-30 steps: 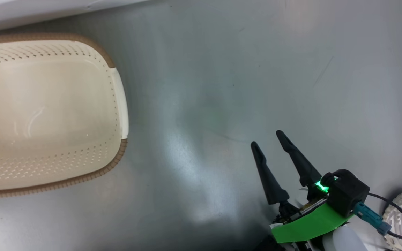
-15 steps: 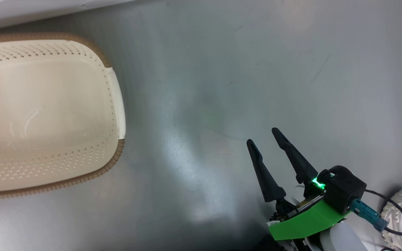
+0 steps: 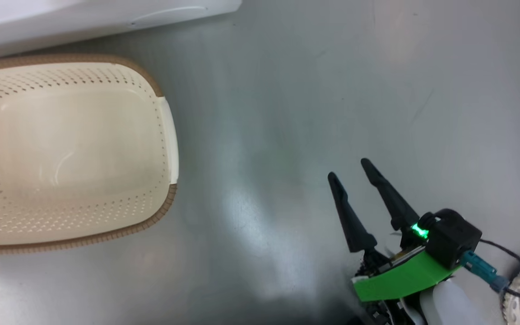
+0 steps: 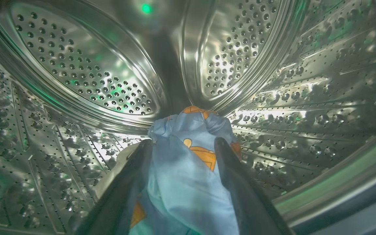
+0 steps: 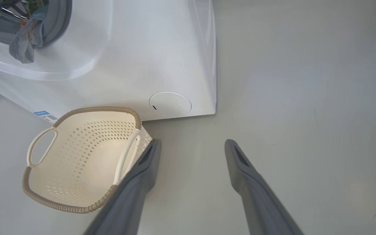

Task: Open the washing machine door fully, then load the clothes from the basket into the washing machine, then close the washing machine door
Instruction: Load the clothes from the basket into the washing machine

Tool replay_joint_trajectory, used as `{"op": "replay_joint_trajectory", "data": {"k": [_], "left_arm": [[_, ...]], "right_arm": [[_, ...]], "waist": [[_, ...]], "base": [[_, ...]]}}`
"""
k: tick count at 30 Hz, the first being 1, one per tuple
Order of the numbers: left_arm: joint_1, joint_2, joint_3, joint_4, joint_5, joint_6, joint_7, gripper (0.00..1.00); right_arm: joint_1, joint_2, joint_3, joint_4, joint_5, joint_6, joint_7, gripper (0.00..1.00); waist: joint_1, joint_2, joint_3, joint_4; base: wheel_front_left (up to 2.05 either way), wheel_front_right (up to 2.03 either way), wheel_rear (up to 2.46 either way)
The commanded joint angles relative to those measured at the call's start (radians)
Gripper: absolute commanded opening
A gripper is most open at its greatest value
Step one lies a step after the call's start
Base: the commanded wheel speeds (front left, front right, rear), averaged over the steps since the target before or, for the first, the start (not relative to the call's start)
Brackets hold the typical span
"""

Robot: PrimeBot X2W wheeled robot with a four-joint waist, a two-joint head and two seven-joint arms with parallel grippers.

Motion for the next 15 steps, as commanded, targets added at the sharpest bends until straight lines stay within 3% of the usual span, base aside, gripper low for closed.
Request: {"op": "replay_joint_trajectory", "data": {"k": [1,15], "left_arm": [[0.026,0.027,0.003,-0.009,-0.002,0.003,-0.008,1.0],[0.14,-0.046,0.01,-0.097,-0.047,-0.024,-0.03,1.0]], "right_arm": [[0.005,-0.001,0.018,-0.014,-0.012,0.001,-0.005,1.0],[-0.055,-0.001,-0.045,-0.031,-0.042,0.001,-0.005,1.0]], "waist": [[0.0,0.0,-0.026,0.019],[0.0,0.0,-0.082,0.107]], "base": [[0.0,0.0,0.0],[0.0,0.0,0.0]]}}
